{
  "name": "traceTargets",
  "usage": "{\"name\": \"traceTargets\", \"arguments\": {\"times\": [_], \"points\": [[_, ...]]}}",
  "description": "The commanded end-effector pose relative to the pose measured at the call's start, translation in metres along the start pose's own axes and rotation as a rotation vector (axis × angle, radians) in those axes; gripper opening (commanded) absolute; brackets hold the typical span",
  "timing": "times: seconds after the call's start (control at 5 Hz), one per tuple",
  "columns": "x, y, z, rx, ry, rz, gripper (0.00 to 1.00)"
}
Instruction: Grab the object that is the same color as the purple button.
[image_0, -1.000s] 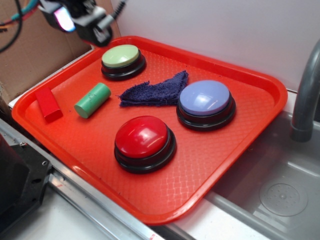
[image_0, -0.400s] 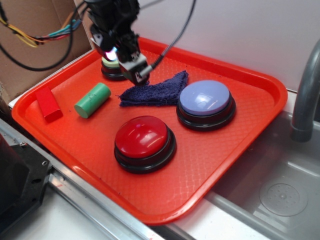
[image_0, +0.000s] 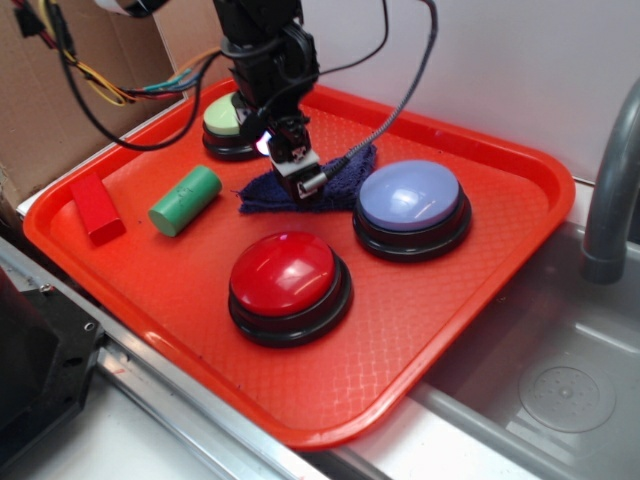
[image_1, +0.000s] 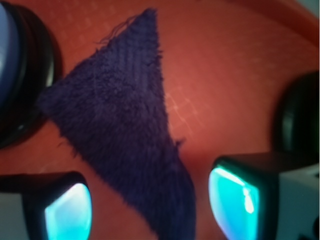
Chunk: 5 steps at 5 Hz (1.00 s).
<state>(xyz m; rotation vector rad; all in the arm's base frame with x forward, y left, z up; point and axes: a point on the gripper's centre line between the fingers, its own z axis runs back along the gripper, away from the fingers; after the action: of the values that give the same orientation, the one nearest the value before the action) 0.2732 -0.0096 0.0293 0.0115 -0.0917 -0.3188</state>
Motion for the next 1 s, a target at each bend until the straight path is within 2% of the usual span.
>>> {"name": "traceTargets", "arguments": {"times": [0.0,0.2,0.4,0.6,0.8], "points": [[0.012,0.007,-0.023,-0.116,-0.072,-0.137,1.00],[0.011,0.001,-0.030,-0.121,-0.060,-0.184,1.00],[0.010,-0.003,-0.034,-0.094,-0.069,-0.189,0.00],[0.009,-0.004,-0.033,-0.091,-0.067,-0.182,0.00],[0.011,-0.003,-0.029,-0.048,-0.012,-0.158,0.00]]}}
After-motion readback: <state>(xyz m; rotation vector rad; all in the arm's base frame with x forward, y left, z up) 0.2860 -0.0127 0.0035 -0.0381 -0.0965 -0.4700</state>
